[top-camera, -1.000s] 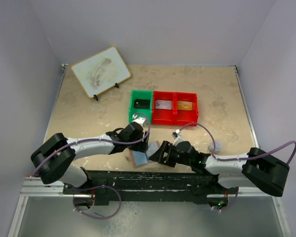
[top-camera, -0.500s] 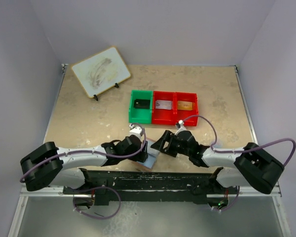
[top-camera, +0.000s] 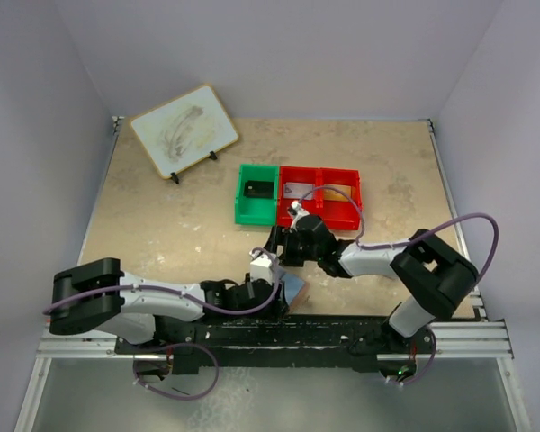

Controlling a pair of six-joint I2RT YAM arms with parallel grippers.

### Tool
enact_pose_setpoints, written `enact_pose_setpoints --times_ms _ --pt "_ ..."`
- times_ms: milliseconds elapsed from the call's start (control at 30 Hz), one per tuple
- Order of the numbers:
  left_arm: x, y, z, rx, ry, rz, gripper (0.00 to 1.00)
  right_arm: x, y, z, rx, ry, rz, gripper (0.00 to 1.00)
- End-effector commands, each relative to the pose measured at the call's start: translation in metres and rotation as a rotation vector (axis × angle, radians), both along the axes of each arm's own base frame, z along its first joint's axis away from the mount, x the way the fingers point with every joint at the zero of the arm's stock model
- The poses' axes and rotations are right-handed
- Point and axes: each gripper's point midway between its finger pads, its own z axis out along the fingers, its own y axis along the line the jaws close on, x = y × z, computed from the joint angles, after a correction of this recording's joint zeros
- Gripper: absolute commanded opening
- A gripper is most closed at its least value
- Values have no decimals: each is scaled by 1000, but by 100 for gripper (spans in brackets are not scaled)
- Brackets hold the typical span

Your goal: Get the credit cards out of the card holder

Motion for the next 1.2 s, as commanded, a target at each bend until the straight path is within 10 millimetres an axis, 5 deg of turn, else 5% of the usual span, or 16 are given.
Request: enact_pose_setpoints --times_ms 0,233,567,700,900,1067,1167 --pt "11 -25 7 -64 -32 76 59 -8 14 -8 -36 -15 150 81" --pt "7 -50 17 -101 -61 40 61 -7 12 -6 -66 -22 166 81" --pt "-2 -12 54 -193 -153 88 61 24 -30 56 -141 -164 -104 88" --pt "9 15 65 -136 -220 124 60 13 -40 62 -43 -127 -187 87" --pt "51 72 73 28 -371 357 54 -12 -46 52 129 -50 -231 78" --pt "71 69 68 -30 -284 386 54 -29 -38 48 184 -24 -175 67" --pt "69 50 78 -115 -264 337 60 -34 -32 51 197 -23 -154 61"
